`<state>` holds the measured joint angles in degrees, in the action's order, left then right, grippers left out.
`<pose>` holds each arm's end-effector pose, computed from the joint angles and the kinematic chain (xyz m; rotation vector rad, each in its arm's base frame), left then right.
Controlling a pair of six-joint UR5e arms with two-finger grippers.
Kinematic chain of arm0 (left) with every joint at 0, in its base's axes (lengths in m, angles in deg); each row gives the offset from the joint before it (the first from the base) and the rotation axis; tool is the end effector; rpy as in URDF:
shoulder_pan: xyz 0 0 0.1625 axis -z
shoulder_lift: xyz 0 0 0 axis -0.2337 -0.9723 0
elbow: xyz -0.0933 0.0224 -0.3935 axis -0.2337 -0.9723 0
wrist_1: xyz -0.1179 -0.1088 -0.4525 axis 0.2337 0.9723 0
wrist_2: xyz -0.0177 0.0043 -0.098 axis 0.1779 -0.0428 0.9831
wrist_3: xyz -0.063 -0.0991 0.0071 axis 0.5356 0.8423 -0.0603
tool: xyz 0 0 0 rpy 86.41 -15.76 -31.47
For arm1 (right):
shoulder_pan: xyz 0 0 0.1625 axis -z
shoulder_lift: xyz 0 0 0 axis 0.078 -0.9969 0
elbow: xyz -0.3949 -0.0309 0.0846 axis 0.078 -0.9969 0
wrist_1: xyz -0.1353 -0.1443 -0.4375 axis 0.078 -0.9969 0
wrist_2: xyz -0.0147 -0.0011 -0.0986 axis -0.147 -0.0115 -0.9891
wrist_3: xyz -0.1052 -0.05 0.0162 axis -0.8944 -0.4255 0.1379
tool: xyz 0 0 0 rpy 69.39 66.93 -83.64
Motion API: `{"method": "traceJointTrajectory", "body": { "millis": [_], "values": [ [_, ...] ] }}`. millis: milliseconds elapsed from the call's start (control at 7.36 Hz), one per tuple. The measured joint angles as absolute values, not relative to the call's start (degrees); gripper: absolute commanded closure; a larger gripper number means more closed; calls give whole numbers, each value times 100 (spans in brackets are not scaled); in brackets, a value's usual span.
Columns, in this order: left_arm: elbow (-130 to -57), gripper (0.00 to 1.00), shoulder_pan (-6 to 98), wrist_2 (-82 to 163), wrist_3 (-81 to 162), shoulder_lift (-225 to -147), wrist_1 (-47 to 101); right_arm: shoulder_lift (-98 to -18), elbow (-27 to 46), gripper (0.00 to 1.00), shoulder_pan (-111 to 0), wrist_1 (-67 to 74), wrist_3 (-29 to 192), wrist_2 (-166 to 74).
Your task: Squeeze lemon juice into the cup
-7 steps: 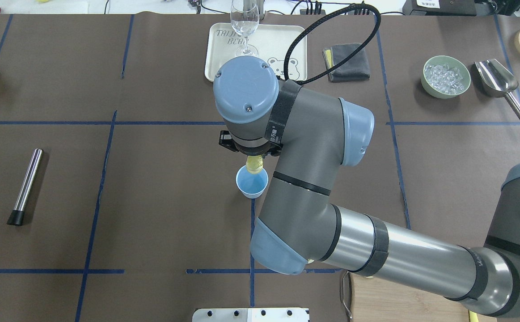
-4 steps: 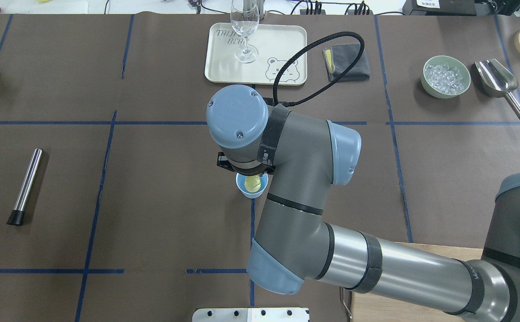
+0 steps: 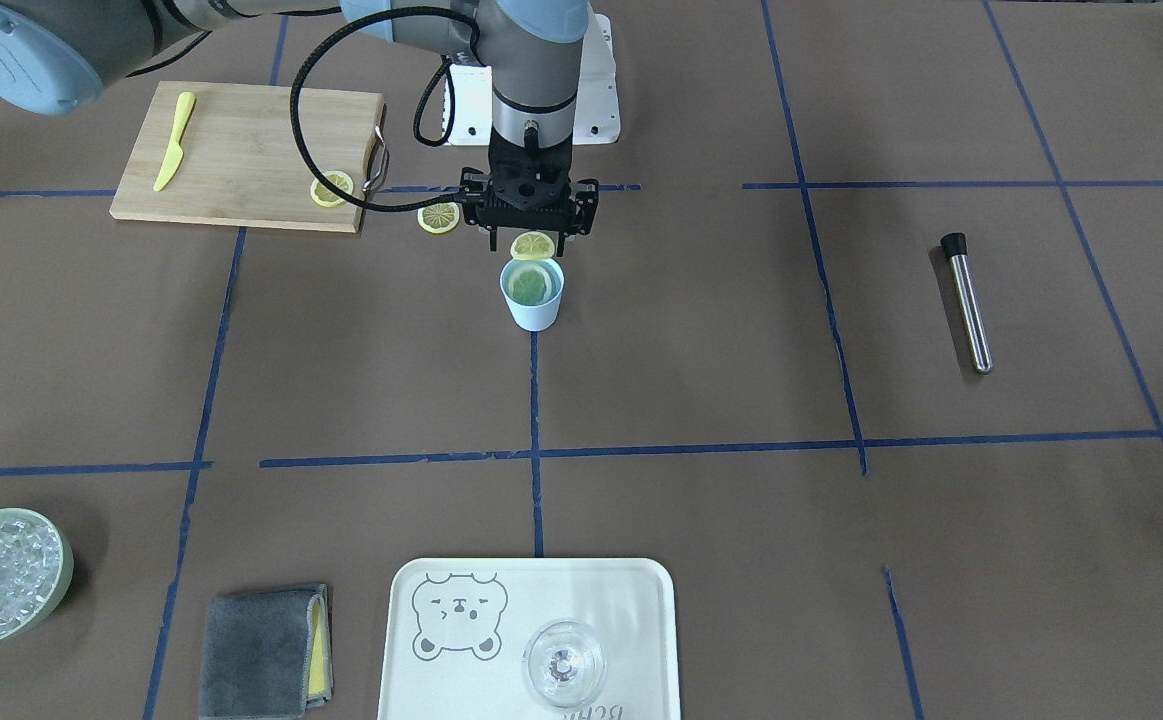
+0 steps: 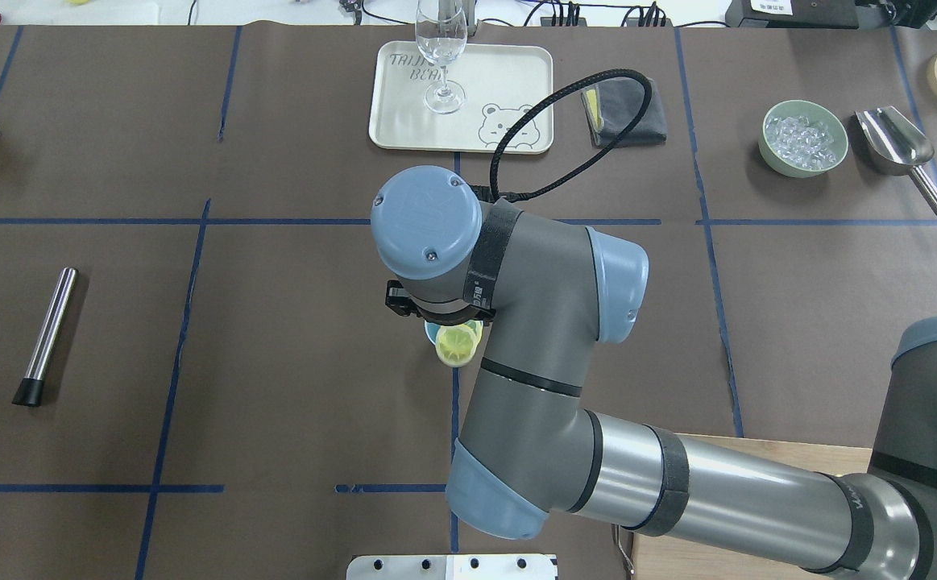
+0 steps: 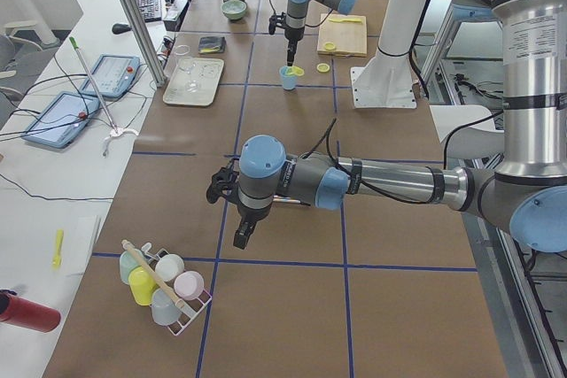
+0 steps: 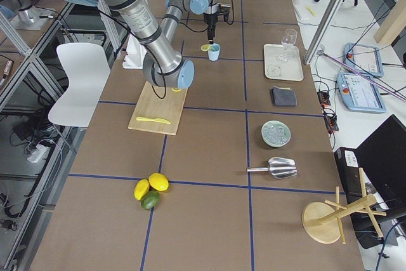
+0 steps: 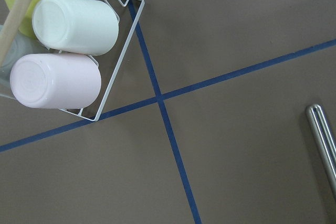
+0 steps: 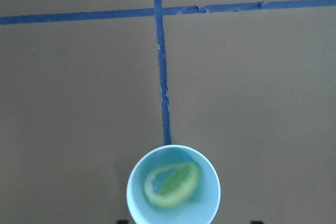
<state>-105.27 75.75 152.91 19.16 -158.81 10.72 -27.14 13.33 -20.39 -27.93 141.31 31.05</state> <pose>-0.0453 -0.5258 0.5777 0.2936 0.7449 0.2232 -0.5979 -0.4007 0.0537 0.0674 -0.7107 0.1203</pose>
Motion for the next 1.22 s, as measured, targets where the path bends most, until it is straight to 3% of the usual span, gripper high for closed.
{"method": "traceJointTrajectory", "body": {
  "millis": [679, 1222],
  "values": [
    [-10426, 0, 7564, 15293, 1924, -15933, 1088, -2784, 1436, 0, -2219, -2799, 13679, 3154],
    [-10398, 0, 7560, 15298, 1950, -15977, 1104, -3783, 2228, 0, -3383, -2777, 11593, 4040]
  ]
}}
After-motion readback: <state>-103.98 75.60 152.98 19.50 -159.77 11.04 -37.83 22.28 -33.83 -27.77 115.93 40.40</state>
